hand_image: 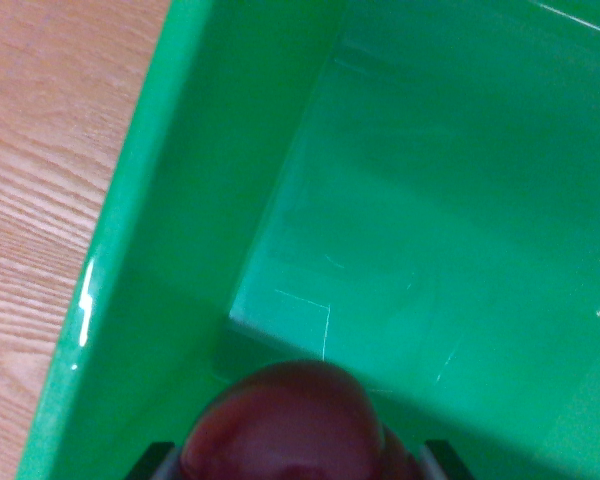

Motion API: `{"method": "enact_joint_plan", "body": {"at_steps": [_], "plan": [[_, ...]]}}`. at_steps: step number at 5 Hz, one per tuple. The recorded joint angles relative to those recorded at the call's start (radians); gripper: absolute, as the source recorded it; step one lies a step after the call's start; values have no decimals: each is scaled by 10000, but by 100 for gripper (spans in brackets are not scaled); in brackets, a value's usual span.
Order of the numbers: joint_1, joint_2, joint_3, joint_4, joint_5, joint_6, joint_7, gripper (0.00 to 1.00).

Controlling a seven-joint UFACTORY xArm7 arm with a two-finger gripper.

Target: Pick fruit

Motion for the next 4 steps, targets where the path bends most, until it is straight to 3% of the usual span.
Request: {"method": "enact_joint_plan", "body": {"at_steps": [1,2,3,4], "plan": [[-8,-219,-3,237,-2,456,19,100],[-8,-219,-3,237,-2,456,19,100],[-15,-425,-6,462,-4,886,36,100],[-15,-425,-6,462,-4,886,36,100]]}}
